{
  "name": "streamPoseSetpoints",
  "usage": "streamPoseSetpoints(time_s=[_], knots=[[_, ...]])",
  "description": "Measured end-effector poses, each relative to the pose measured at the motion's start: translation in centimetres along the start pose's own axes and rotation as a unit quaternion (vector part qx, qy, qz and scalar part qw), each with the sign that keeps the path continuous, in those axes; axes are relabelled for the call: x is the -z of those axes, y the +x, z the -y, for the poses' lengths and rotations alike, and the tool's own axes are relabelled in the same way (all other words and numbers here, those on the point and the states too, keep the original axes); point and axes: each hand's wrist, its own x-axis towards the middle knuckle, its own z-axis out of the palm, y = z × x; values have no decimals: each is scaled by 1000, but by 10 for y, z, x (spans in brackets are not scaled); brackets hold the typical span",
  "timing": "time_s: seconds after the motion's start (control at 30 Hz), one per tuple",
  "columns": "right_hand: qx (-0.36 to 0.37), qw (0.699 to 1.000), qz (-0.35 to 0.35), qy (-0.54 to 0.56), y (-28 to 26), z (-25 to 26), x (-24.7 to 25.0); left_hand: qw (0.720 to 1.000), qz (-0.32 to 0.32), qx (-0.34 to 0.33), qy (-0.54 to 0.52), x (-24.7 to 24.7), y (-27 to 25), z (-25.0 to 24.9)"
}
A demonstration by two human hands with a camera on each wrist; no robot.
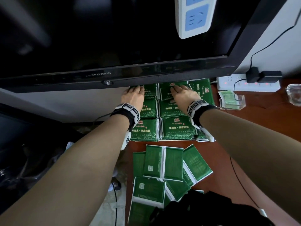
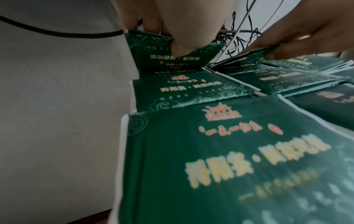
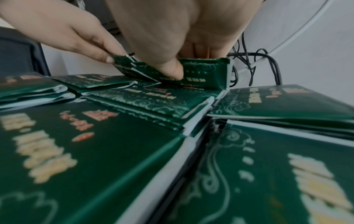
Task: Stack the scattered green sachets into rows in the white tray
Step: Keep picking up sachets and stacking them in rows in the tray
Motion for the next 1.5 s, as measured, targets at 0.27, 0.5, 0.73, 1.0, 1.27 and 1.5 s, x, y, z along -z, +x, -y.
streamPoseSetpoints(time_s=[0.27,0.5,0.73,1.0,1.27,1.5], knots=[[7,1000,-11,12,10,2,-7,1000,5,16,-19,-21,1,-1],[3,1000,-12,0,24,0,-10,998,17,-22,-52,-28,12,5],[3,1000,6,-1,32,-3,-19,997,9,-37,-68,-31,15,6],[-8,1000,25,-7,24,-2,-18,996,7,-32,-83,-23,9,1],[-6,1000,5,10,-9,3,-6,995,3,-13,-101,-11,-29,-5],[5,996,-62,57,-86,7,7,995,-22,-41,-91,6,-97,-25]])
